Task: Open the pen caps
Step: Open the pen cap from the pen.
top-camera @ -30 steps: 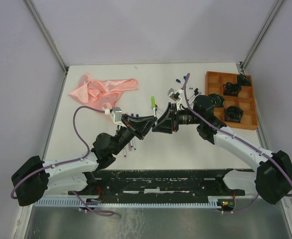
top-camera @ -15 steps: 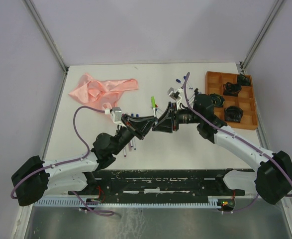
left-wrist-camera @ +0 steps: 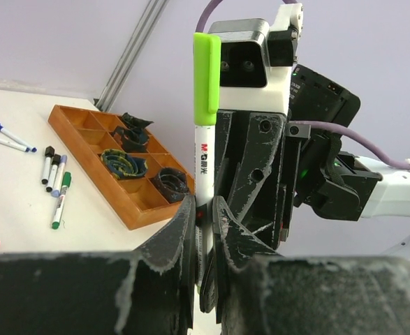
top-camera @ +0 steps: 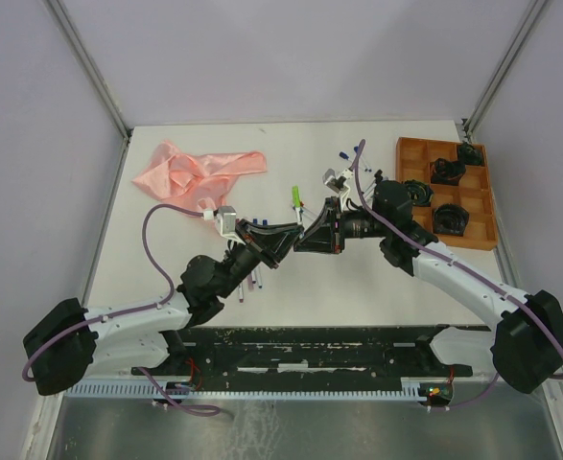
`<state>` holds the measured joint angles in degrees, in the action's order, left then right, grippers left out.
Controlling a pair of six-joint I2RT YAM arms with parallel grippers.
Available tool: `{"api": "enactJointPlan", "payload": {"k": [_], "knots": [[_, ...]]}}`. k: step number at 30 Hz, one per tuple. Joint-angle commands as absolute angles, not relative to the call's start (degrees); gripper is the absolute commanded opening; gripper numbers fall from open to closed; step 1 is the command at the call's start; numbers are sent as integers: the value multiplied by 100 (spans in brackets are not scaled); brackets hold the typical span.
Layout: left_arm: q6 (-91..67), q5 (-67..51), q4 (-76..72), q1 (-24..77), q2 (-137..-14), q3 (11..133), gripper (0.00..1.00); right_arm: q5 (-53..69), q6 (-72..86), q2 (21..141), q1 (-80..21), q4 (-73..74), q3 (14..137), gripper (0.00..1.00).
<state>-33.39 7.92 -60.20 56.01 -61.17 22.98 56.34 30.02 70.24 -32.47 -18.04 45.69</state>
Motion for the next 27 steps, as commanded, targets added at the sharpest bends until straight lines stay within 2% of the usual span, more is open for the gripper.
{"api": "enactJointPlan", "payload": {"k": [1,2,5,7,8,15,23,25,27], "knots": [[-3446,812,-6310,5637,-6086,2390,11,5591,2938,6949,-3215,-1900,4866,7],[-3439,826,-6258,5637,-6056,2395,17,5606,2932,6958,-3216,-1885,4871,0],[-3530,998,-5902,5635,-5896,2451,37,5614,2810,6959,-3214,-1720,4926,0],[-3650,1218,-5261,5630,-5670,2621,54,5616,2706,6967,-3216,-1547,4981,0],[-3653,1320,-4857,5633,-5571,2750,59,5611,2666,6970,-3217,-1460,5008,0],[-3583,1569,-3119,5519,-5133,3485,80,5721,2574,7031,-3212,-1303,5080,0],[-3854,441,-2145,4875,-5600,4462,80,5796,2443,7057,-3217,-1121,5143,0],[-3972,145,-2081,4687,-5744,4596,76,5814,2399,7069,-3216,-1060,5163,0],[-4072,-48,-2030,4464,-5826,4683,67,5812,2361,7075,-3217,-999,5180,0]]}}
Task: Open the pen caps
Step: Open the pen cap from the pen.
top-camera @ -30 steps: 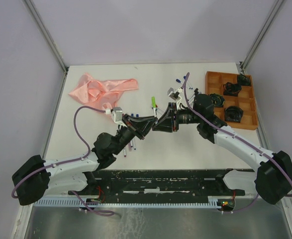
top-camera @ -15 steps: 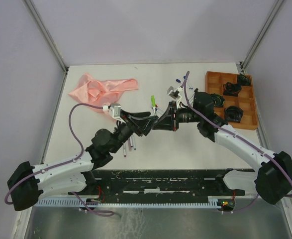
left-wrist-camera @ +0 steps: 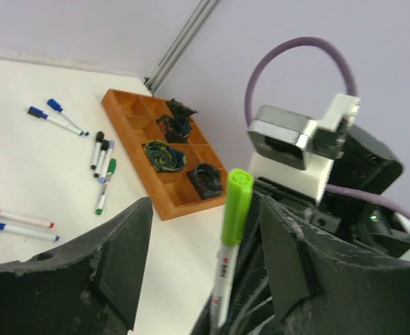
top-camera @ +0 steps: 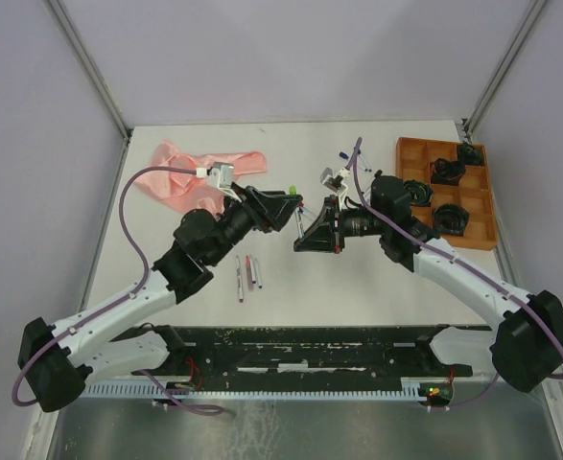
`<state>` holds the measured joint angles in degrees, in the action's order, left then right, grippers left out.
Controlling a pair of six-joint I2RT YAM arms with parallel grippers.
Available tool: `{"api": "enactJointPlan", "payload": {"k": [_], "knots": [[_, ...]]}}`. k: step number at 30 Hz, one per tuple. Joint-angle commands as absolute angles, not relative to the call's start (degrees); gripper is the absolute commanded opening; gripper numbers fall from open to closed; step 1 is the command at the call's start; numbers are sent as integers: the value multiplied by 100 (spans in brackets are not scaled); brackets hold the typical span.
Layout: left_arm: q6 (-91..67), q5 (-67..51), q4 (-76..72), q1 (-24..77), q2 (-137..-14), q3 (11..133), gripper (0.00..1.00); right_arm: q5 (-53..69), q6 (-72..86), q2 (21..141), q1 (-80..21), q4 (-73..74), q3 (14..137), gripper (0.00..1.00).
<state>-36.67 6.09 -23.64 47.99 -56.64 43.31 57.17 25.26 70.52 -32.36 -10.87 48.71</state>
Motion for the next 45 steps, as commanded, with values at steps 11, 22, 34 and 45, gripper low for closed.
{"api": "enactJointPlan", "payload": {"k": [11,22,34,45], "knots": [[-4283,-701,-2078,4052,-6007,4798,47,5847,2284,7139,-3209,-886,5230,0],[-4211,-1054,-2110,4052,-6289,4875,13,5845,2212,7161,-3211,-783,5255,0],[-4133,-1278,-2351,4027,-6286,4660,3,5971,3345,7325,-2894,-1417,5305,27],[-4359,-1801,-3118,4042,-6589,4356,3,5757,3946,7253,-2808,-2181,4961,36]]}}
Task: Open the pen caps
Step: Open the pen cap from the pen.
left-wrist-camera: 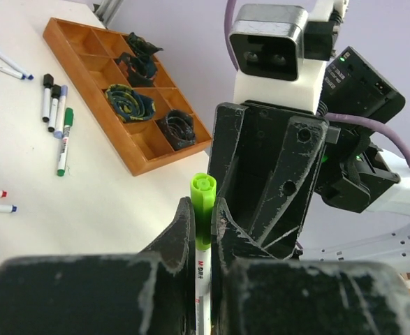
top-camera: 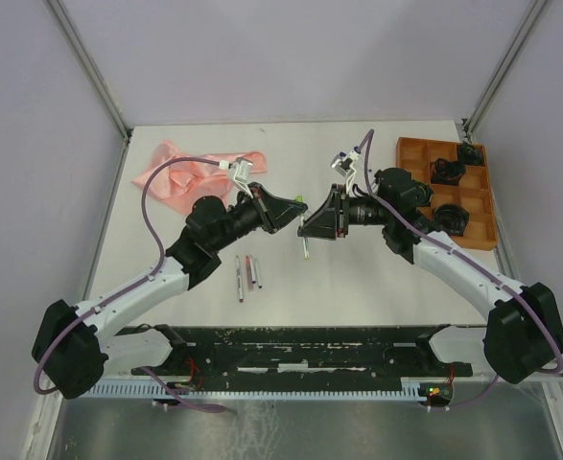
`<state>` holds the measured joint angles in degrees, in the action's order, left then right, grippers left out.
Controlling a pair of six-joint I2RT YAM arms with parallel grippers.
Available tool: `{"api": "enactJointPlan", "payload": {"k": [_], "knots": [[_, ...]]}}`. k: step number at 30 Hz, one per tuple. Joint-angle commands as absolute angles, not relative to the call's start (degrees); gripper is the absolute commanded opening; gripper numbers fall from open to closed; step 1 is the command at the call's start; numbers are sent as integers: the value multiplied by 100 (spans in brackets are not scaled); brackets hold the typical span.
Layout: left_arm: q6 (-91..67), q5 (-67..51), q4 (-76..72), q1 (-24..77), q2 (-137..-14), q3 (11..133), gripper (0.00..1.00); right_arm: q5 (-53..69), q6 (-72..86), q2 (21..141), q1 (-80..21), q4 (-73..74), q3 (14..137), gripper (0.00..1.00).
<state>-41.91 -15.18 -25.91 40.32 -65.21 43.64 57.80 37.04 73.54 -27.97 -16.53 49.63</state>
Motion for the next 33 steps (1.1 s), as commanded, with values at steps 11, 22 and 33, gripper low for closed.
{"api": "enactJointPlan", "payload": {"k": [11,22,33], "knots": [[-3983,-1270,-3029,4021,-6475,4696,3,5793,3947,7353,-2872,-2158,4957,1],[-3871,-423,-3028,2840,-6966,6214,3,5832,3812,7720,-3102,-1823,5061,0],[-4135,-383,-2674,2643,-6919,5398,3,5765,2038,7586,-2966,381,5825,0]]}}
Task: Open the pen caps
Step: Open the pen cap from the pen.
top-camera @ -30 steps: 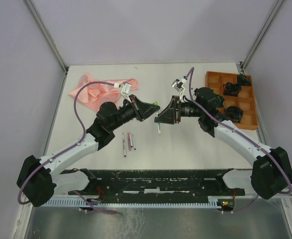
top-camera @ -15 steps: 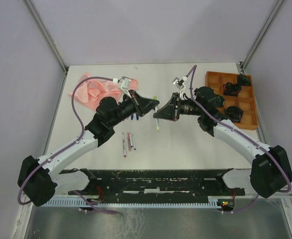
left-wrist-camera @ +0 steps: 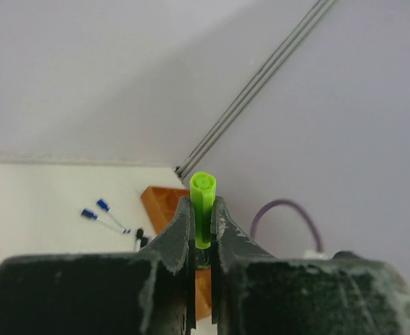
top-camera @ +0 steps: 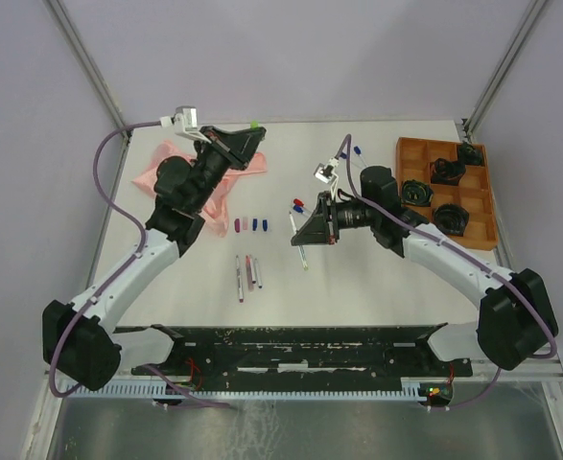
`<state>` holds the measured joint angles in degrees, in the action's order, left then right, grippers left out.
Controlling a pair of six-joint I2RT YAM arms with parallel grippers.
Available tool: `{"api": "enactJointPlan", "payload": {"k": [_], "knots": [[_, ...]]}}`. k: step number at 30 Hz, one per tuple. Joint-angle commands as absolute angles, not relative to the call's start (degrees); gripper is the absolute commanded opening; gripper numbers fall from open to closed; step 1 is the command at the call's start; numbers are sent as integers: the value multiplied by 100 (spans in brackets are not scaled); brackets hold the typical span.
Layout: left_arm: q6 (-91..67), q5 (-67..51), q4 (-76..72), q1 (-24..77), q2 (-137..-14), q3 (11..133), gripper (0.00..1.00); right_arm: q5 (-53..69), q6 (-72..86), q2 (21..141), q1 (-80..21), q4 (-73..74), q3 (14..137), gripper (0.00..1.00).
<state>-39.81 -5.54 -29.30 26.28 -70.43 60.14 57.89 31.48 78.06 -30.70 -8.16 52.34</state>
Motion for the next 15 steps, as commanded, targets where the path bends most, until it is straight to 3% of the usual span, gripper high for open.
{"api": "enactJointPlan", "payload": {"k": [1,8,15], "knots": [[-4165,-326,-2500,2643,-6883,5173,3,5713,1840,7573,-2915,590,5906,0],[-4597,-193,-1692,2665,-7400,4393,3,5604,1554,7528,-2600,846,6000,1],[-4342,1127,328,3241,-8746,5623,3,5511,1347,7598,-2448,1089,6089,2]]}}
